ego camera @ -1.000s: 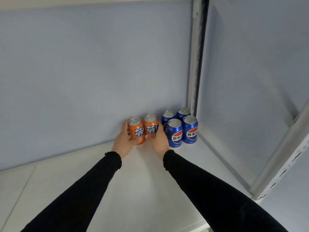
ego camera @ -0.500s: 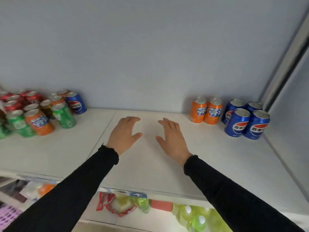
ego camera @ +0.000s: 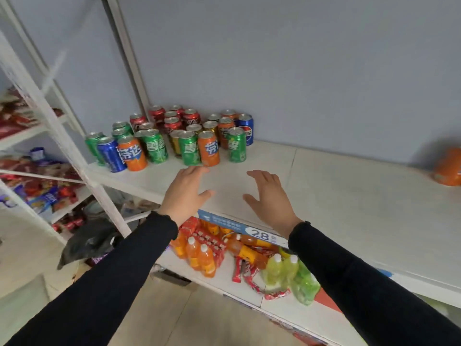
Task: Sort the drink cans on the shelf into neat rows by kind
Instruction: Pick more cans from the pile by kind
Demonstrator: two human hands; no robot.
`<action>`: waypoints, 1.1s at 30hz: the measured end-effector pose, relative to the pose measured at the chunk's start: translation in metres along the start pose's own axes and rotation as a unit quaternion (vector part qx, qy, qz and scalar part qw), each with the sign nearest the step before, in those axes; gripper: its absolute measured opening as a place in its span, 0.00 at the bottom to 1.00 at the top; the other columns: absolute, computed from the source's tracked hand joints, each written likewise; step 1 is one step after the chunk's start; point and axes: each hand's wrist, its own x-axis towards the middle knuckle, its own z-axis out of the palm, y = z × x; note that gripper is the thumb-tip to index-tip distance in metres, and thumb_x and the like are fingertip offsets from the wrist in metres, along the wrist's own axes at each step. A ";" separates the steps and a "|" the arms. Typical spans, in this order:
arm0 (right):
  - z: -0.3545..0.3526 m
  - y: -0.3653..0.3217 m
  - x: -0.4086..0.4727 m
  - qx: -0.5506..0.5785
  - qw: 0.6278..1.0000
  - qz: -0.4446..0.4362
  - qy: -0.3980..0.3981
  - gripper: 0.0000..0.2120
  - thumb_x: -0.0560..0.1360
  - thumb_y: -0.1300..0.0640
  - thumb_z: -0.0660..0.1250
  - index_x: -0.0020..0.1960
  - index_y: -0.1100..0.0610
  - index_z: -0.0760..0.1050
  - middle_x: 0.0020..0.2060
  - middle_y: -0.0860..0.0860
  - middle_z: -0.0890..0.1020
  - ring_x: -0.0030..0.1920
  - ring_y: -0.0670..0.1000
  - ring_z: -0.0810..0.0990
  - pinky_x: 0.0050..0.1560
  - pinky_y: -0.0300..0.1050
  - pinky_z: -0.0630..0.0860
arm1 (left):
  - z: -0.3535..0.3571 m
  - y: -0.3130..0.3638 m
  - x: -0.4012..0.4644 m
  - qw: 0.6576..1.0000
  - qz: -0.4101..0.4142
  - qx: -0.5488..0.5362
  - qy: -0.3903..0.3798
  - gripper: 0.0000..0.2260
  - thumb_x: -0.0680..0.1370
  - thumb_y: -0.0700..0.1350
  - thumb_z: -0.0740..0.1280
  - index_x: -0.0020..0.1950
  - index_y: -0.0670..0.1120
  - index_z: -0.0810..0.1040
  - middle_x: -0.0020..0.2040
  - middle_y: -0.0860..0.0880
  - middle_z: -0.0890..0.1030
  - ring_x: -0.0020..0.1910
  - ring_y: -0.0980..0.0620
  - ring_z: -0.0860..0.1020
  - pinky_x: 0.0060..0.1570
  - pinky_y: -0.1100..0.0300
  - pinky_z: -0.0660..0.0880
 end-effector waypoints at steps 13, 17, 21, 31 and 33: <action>0.121 -0.092 0.116 0.134 0.989 0.055 -0.007 0.30 0.76 0.54 0.71 0.75 0.56 0.64 0.69 0.55 0.73 0.66 0.57 0.72 0.64 0.49 0.71 | -0.039 -0.164 0.045 0.999 -0.029 0.024 0.028 0.26 0.76 0.51 0.72 0.72 0.48 0.69 0.67 0.47 0.74 0.65 0.46 0.71 0.64 0.50 0.70; 0.156 -0.100 0.154 0.205 0.971 0.116 0.038 0.34 0.75 0.56 0.72 0.76 0.57 0.61 0.71 0.55 0.71 0.69 0.55 0.71 0.63 0.40 0.68 | -0.050 -0.193 0.089 0.996 0.014 0.079 0.050 0.27 0.74 0.49 0.74 0.70 0.47 0.70 0.67 0.46 0.73 0.67 0.45 0.69 0.63 0.50 0.70; 0.183 -0.115 0.173 0.243 0.951 0.165 0.092 0.39 0.75 0.60 0.72 0.79 0.59 0.55 0.74 0.56 0.64 0.74 0.55 0.64 0.69 0.40 0.64 | -0.058 -0.217 0.130 0.991 0.035 0.122 0.044 0.31 0.71 0.52 0.75 0.70 0.46 0.70 0.67 0.46 0.74 0.66 0.44 0.69 0.62 0.48 0.72; 0.221 -0.137 0.193 0.266 0.909 0.235 0.217 0.37 0.72 0.64 0.72 0.76 0.59 0.58 0.73 0.57 0.66 0.73 0.58 0.64 0.72 0.57 0.67 | -0.056 -0.235 0.187 0.975 0.064 0.198 -0.078 0.42 0.70 0.62 0.73 0.77 0.45 0.62 0.69 0.46 0.72 0.69 0.43 0.69 0.63 0.49 0.69; 0.226 -0.141 0.200 0.255 0.898 0.259 0.248 0.36 0.71 0.64 0.73 0.74 0.60 0.59 0.71 0.58 0.68 0.71 0.60 0.65 0.69 0.58 0.69 | -0.054 -0.238 0.190 0.974 0.075 0.194 -0.085 0.40 0.70 0.60 0.75 0.75 0.45 0.64 0.67 0.46 0.73 0.66 0.44 0.72 0.61 0.50 0.70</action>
